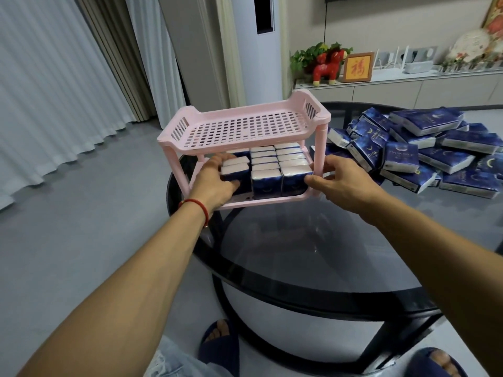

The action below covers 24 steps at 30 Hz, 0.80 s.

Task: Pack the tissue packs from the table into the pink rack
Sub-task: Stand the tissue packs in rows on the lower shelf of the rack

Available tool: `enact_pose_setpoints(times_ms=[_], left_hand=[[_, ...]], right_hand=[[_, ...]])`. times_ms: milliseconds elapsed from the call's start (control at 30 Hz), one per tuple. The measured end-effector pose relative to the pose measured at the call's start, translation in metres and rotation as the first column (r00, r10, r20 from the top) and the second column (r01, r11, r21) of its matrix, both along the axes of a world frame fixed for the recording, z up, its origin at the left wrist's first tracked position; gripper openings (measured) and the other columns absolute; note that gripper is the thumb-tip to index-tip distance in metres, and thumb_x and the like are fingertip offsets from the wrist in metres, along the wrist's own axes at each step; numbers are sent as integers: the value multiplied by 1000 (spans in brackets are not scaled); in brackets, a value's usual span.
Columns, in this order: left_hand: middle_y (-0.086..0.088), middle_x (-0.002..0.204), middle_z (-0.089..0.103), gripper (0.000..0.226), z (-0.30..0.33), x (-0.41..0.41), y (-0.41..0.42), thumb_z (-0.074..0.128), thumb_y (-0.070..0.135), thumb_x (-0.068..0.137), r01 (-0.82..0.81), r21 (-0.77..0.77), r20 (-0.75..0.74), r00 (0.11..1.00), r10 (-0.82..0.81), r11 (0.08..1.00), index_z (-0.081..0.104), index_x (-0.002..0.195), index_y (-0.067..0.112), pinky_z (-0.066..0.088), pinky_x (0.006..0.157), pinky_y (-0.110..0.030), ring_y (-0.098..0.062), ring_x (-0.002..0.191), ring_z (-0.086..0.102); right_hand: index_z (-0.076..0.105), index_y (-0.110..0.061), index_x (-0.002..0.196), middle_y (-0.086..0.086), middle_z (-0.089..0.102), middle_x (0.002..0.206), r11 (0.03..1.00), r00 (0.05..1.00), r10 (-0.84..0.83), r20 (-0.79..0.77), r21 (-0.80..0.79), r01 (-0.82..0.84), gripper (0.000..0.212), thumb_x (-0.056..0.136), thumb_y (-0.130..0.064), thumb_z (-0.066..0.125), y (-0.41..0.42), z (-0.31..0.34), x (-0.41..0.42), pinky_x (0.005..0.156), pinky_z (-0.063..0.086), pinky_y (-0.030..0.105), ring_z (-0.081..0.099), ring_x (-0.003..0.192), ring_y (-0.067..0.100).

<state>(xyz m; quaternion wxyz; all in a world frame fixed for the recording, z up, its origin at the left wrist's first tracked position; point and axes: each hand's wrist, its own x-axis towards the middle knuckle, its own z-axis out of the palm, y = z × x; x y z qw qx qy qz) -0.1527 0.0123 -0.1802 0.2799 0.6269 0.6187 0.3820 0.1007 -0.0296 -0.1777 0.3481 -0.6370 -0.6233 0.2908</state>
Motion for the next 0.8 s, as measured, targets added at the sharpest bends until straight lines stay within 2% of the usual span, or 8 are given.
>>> enact_pose_setpoints(times_ms=[67, 167, 333, 533, 700, 800], left_hand=[[11, 110, 58, 58, -4, 5, 4, 71, -3, 88, 2, 17, 17, 1000, -2, 1000, 55, 137, 24, 53, 106, -40, -16, 109, 60], [8, 123, 61, 71, -13, 8, 6, 74, 0, 88, -46, 60, 51, 998, 43, 997, 48, 147, 28, 51, 102, -28, -12, 109, 62], [-1, 124, 71, 54, -23, 9, 14, 80, 16, 85, -132, 50, -96, 986, 136, 990, 59, 134, 22, 47, 93, -26, -24, 116, 65], [-3, 135, 66, 59, -16, 9, 23, 74, 9, 87, -62, 39, -163, 984, 68, 997, 57, 141, 24, 39, 93, -22, -24, 124, 60], [-3, 120, 73, 44, -16, 9, 32, 72, 16, 85, -19, 20, -209, 978, 23, 1000, 66, 127, 25, 53, 93, -30, -26, 110, 67], [-2, 124, 71, 44, -16, 8, 34, 73, 17, 87, 8, 13, -180, 984, -6, 1000, 64, 129, 24, 52, 96, -32, -23, 112, 64]], right_hand=[[63, -17, 125, 2, 67, 115, 1000, 1000, 4, 13, -3, -4, 37, 94, -35, 70, 0, -1, 0, 96, 55, 52, 65, 106, 26], [63, -18, 126, 2, 66, 117, 1000, 1000, 12, 22, -8, -11, 37, 94, -35, 70, 1, -2, 0, 96, 55, 52, 65, 108, 26], [63, -20, 125, -2, 67, 115, 1000, 1000, 13, 11, -19, -13, 36, 94, -37, 70, 0, -2, 1, 96, 55, 52, 65, 105, 22], [63, -23, 122, -7, 67, 105, 999, 999, 32, -17, -34, -33, 28, 96, -33, 69, 0, -1, 1, 94, 57, 49, 67, 93, 17], [63, -29, 109, -7, 68, 100, 999, 999, 29, -19, -19, -30, 15, 96, -33, 69, 1, -1, 0, 92, 58, 51, 69, 90, 20], [64, -28, 107, -5, 69, 100, 1000, 999, 18, -32, -12, -18, 13, 95, -31, 70, 1, -2, 0, 91, 58, 51, 70, 92, 21]])
